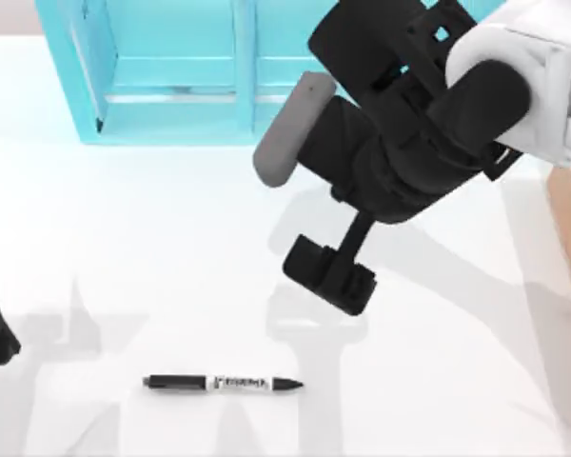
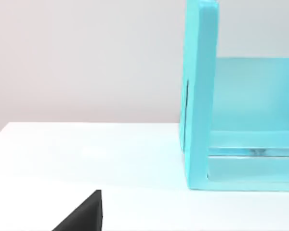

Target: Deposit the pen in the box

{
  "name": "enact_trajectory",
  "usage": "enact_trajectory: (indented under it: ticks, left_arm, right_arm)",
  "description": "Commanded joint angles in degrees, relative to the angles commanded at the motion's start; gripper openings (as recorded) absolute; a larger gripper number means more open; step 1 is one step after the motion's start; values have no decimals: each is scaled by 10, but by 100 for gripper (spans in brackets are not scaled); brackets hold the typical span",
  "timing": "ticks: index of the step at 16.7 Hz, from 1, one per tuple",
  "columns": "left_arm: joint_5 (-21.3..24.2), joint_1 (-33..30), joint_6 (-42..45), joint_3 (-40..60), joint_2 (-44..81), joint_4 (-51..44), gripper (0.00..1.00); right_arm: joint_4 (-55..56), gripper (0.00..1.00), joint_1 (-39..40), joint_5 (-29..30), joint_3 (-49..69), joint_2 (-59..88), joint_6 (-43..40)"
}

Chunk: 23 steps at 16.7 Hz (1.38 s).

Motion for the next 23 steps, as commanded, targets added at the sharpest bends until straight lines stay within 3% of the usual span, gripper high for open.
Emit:
enact_trajectory:
  ticks: [5,10,18,23]
  left_arm:
    - [0,0,0,0,0,0,100]
    - [0,0,0,0,0,0,100]
    - [0,0,0,0,0,0,100]
    - [0,0,0,0,0,0,100]
  right_arm:
    - [-116,100,98,18,190,215,-49]
    - [-180,100,151,30,293,333,-77]
    - [-175,100,153,31,294,346,-80]
    - [-71,100,148,31,230,381,-86]
